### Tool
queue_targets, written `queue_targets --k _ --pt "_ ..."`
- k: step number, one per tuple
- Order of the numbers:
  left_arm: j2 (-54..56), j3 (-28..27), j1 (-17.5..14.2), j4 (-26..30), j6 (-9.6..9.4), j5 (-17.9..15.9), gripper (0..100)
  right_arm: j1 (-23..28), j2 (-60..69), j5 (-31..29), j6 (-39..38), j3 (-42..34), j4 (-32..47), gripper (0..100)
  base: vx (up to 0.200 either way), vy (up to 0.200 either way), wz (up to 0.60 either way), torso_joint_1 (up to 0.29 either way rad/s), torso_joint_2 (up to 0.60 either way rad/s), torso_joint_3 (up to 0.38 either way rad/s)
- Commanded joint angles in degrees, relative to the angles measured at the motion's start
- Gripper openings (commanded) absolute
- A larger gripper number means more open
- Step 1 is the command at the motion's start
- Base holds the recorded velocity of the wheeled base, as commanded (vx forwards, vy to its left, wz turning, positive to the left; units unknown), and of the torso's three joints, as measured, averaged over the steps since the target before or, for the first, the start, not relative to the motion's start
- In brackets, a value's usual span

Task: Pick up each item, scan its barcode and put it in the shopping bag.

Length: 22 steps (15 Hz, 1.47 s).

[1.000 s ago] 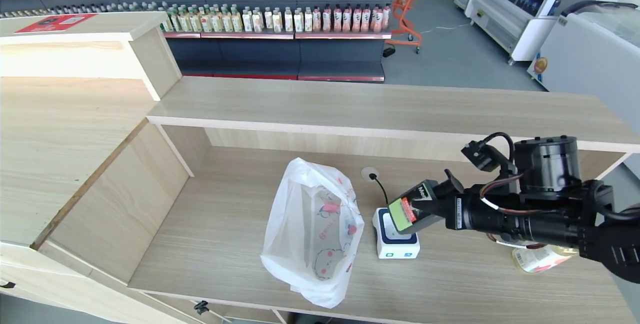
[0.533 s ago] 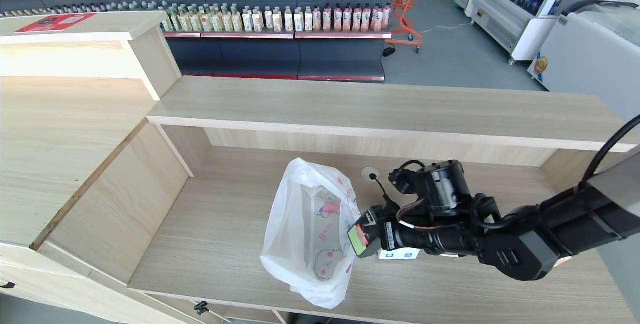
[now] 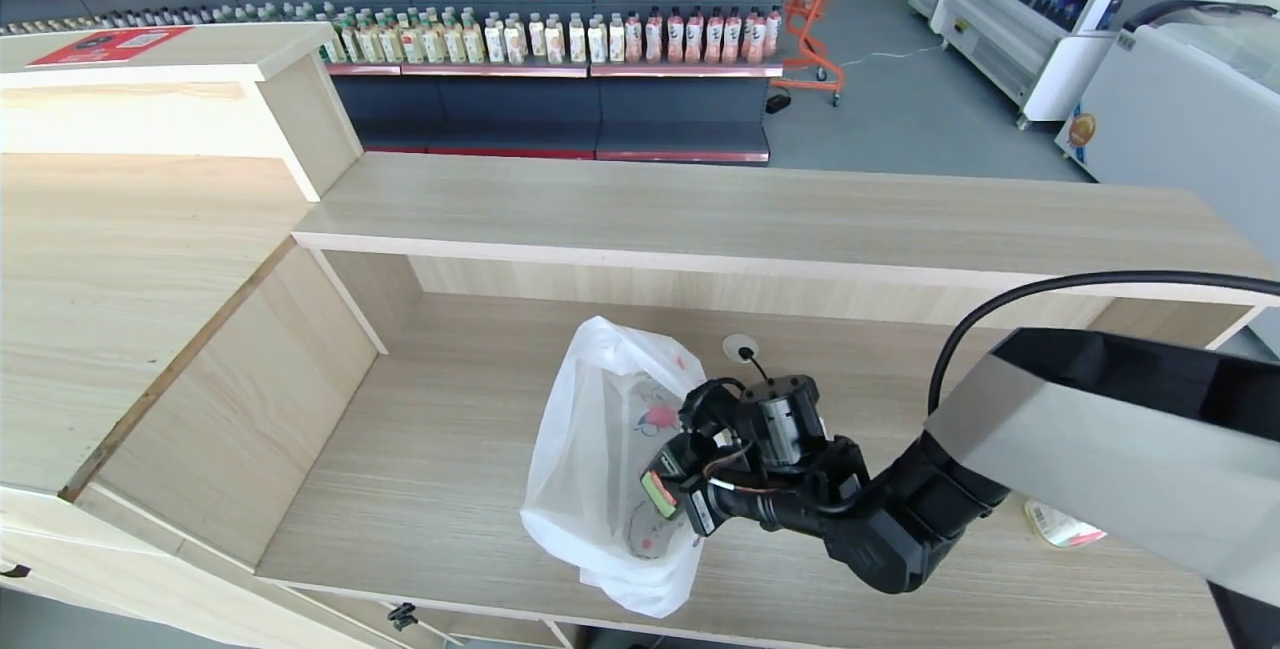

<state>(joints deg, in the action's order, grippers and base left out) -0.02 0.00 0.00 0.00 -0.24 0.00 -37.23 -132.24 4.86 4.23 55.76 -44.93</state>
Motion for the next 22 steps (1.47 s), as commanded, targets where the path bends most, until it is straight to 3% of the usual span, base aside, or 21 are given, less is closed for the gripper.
queue_targets --k 1,7,8,11,13,16,17,19,20,22 --pt "-0.06 0.0 0.0 0.0 -0.02 0.0 100 -0.39 -3.55 0.06 0.25 2.6 -0.42 0 0.0 0.0 0.0 0.0 0.0 0.0" --pt "-0.06 0.0 0.0 0.0 -0.02 0.0 100 0.58 -5.92 -0.03 4.56 3.21 -3.76 0 0.0 0.0 0.0 0.0 0.0 0.0" --pt "-0.06 0.0 0.0 0.0 -0.02 0.0 100 0.67 -5.92 -0.03 4.56 3.57 -4.64 100 0.0 0.0 0.0 0.0 0.0 0.0" --pt "-0.06 0.0 0.0 0.0 -0.02 0.0 100 1.55 -5.57 0.06 3.86 3.21 -6.75 100 0.0 0.0 0.0 0.0 0.0 0.0" --pt "-0.06 0.0 0.0 0.0 -0.02 0.0 100 2.25 -1.88 0.15 -1.42 3.04 -6.75 100 0.0 0.0 0.0 0.0 0.0 0.0" --pt "-0.06 0.0 0.0 0.0 -0.02 0.0 100 6.12 11.13 0.85 -20.58 -2.5 -6.13 100 0.0 0.0 0.0 0.0 0.0 0.0" --pt "-0.06 0.0 0.0 0.0 -0.02 0.0 100 9.02 17.72 3.31 -22.6 -7.51 -4.46 100 0.0 0.0 0.0 0.0 0.0 0.0" --pt "-0.06 0.0 0.0 0.0 -0.02 0.0 100 13.24 34.33 9.81 -22.51 -16.91 5.65 100 0.0 0.0 0.0 0.0 0.0 0.0" --pt "-0.06 0.0 0.0 0.0 -0.02 0.0 100 14.2 40.31 9.73 -20.75 -18.85 10.75 100 0.0 0.0 0.0 0.0 0.0 0.0" --pt "-0.06 0.0 0.0 0.0 -0.02 0.0 100 20.36 51.91 9.9 -6.25 -21.13 21.64 100 0.0 0.0 0.0 0.0 0.0 0.0"
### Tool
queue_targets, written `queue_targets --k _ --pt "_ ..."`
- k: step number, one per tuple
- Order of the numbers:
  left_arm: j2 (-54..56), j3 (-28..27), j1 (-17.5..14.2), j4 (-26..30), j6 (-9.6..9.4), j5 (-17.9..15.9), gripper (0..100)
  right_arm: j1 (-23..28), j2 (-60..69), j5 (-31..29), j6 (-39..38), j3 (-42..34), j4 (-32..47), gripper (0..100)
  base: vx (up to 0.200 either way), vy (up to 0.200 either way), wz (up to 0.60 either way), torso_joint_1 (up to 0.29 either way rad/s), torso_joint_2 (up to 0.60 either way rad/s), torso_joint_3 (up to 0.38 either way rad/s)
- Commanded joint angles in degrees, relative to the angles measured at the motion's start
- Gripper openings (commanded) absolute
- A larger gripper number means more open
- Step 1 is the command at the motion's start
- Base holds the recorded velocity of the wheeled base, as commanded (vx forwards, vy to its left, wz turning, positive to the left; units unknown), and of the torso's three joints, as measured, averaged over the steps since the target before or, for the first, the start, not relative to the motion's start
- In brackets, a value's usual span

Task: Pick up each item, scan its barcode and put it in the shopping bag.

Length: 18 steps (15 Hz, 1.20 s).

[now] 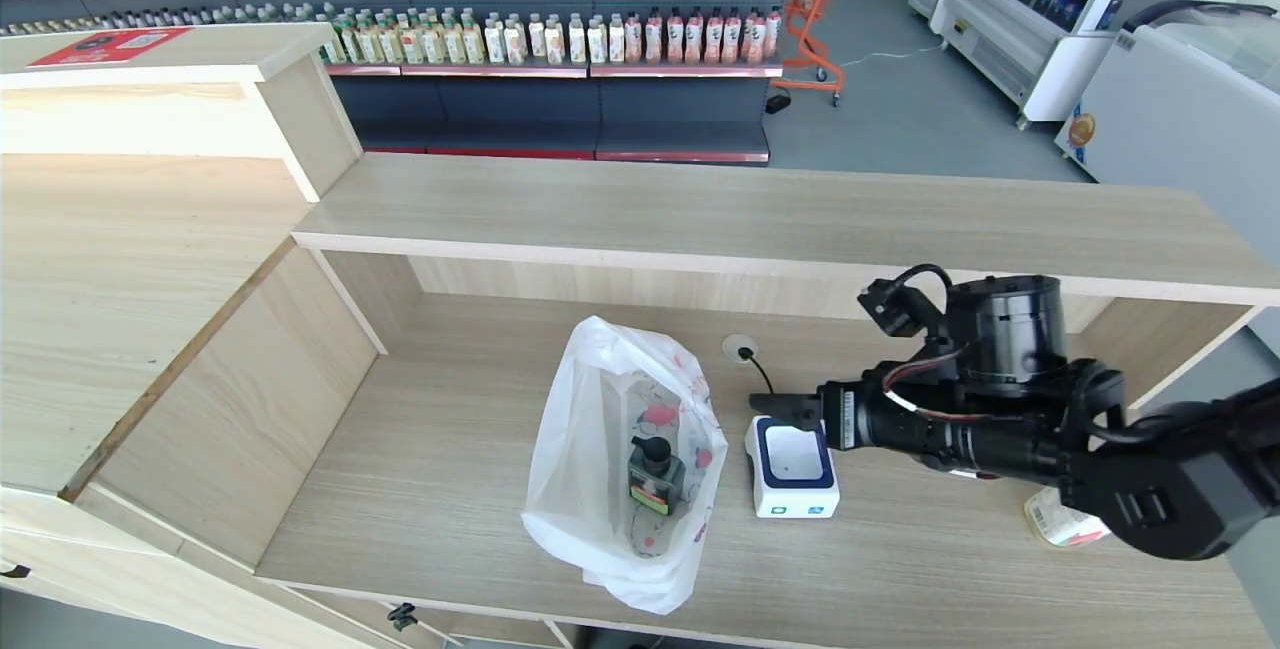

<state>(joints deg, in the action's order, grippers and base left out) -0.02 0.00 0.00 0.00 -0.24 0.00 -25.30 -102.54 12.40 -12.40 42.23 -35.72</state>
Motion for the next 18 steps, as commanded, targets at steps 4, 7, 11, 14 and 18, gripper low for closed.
queue_targets --k 4,7,11,14,18 --pt "-0.06 0.0 0.0 0.0 -0.02 0.0 100 13.25 30.46 2.02 16.27 -9.45 13.22 100 0.0 0.0 0.0 0.0 0.0 0.0" --pt "-0.06 0.0 0.0 0.0 -0.02 0.0 100 16.95 36.79 2.1 16.18 -11.47 21.48 100 0.0 0.0 0.0 0.0 0.0 0.0" --pt "-0.06 0.0 0.0 0.0 -0.11 0.0 100 18.35 40.31 -0.44 15.83 -13.66 25.26 100 0.0 0.0 0.0 0.0 0.0 0.0" --pt "-0.06 0.0 0.0 0.0 -0.28 0.0 100 18.35 40.4 -3.78 11.34 -15.51 25.35 100 -0.2 0.0 0.0 0.012 0.0 0.001" --pt "-0.06 0.0 0.0 0.0 -0.02 0.0 100 18.44 40.48 -6.6 8.97 -16.56 25.35 100 -0.05 0.0 0.0 -0.001 0.0 -0.001"
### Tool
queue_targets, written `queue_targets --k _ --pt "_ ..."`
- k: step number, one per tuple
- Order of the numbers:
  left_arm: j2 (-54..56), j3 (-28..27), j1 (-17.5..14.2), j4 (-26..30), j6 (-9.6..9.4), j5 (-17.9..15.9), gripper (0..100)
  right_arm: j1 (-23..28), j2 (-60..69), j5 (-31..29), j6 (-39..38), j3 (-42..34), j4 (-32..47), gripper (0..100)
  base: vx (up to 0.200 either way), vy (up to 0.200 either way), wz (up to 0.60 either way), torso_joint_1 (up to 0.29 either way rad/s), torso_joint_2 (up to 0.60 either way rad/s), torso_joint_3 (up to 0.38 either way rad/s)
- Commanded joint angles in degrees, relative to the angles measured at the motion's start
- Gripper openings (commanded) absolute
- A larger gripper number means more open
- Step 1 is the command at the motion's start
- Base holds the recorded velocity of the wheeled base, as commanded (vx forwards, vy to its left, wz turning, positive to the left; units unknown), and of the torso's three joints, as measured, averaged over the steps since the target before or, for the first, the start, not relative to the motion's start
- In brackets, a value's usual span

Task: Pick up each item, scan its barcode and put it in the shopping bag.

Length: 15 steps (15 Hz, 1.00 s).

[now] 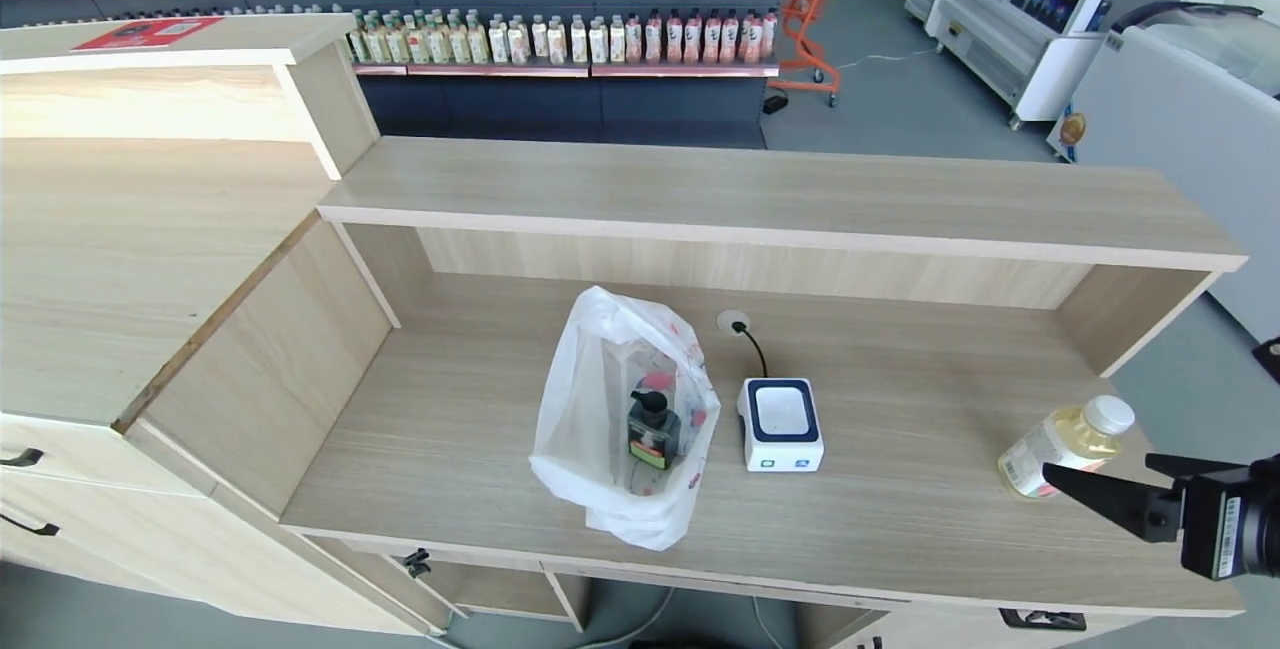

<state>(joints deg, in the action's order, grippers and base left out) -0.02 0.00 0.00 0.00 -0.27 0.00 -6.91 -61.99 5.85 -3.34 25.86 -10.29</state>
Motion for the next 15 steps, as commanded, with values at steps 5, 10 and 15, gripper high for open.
queue_targets --k 5,10,15 --pt "-0.06 0.0 0.0 0.09 -0.26 0.09 100 1.2 -0.06 -3.57 -0.09 -2.13 0.8 100 0.0 -0.2 0.0 0.008 0.0 0.004" --pt "-0.06 0.0 0.0 0.0 -0.35 0.09 100 1.64 0.2 -4.27 -2.46 -3.27 2.03 100 0.0 -0.2 0.0 0.001 0.0 0.002" --pt "-0.06 0.0 0.0 0.0 -0.26 0.09 100 1.64 0.99 -6.73 -2.55 -5.91 4.84 100 0.0 -0.2 0.0 0.002 0.0 0.001"
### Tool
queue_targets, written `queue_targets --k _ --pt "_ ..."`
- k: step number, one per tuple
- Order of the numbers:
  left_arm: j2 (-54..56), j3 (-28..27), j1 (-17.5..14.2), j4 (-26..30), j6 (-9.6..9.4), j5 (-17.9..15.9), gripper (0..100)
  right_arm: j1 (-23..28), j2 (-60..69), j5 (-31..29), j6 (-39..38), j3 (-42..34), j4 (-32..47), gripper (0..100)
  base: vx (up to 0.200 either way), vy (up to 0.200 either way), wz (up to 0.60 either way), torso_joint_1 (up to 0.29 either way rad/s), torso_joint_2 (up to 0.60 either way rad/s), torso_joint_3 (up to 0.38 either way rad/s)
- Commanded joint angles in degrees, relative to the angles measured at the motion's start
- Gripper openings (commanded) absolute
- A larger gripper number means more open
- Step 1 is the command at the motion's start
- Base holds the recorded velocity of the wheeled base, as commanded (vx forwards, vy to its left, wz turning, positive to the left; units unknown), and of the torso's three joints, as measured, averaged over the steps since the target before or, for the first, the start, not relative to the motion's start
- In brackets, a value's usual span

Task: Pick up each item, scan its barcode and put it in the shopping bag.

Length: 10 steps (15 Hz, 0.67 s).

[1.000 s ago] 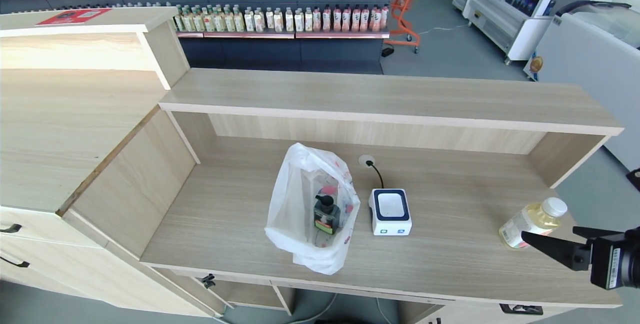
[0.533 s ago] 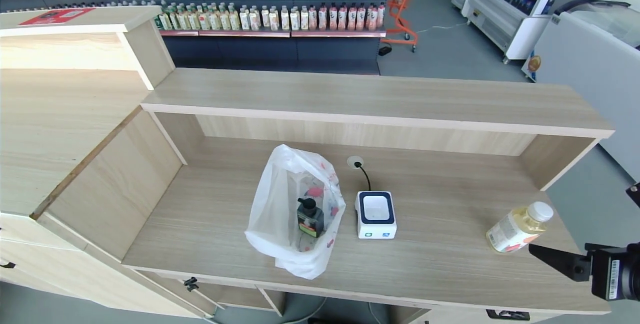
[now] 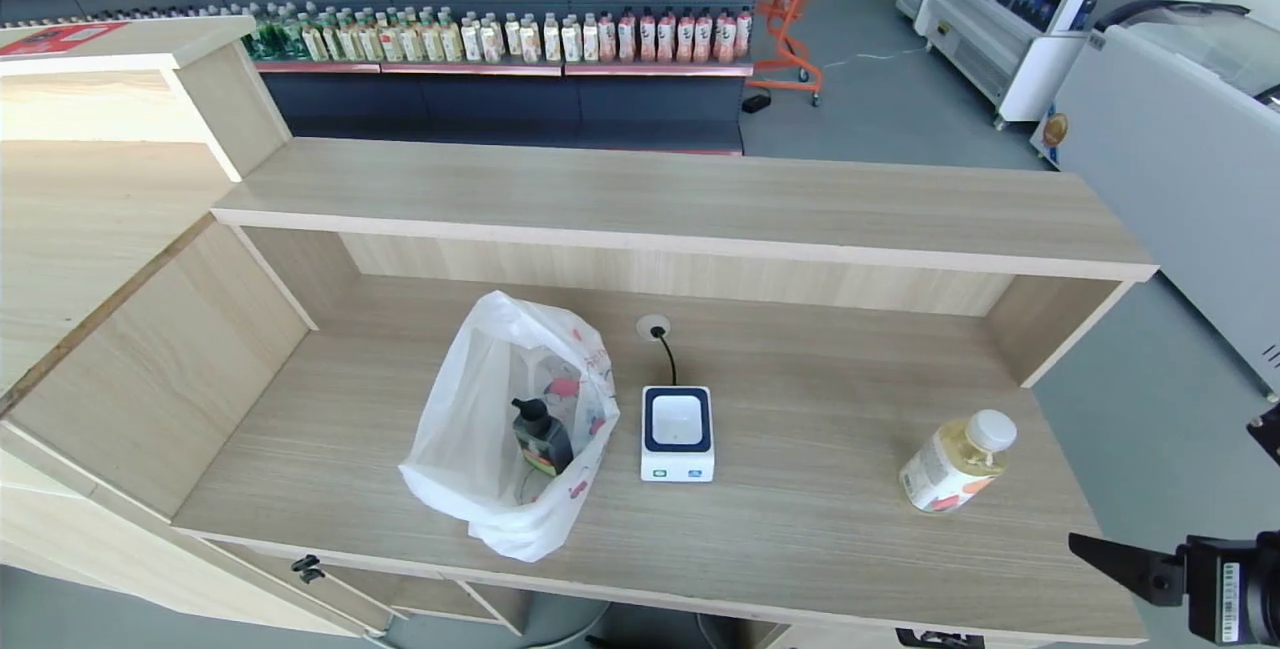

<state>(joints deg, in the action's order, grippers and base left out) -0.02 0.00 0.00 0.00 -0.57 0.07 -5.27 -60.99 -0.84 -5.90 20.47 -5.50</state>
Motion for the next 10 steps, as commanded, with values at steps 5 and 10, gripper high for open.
queue_targets --k 5,10 --pt "-0.06 0.0 0.0 0.0 0.31 0.01 100 -0.09 -0.53 -0.83 0.01 -0.69 0.22 100 -0.12 -0.16 0.0 0.003 0.0 0.002" --pt "-0.06 0.0 0.0 0.0 0.31 0.01 100 -0.09 -1.24 -1.0 0.01 -1.31 0.22 100 -0.04 -0.04 0.0 0.003 0.0 -0.001"
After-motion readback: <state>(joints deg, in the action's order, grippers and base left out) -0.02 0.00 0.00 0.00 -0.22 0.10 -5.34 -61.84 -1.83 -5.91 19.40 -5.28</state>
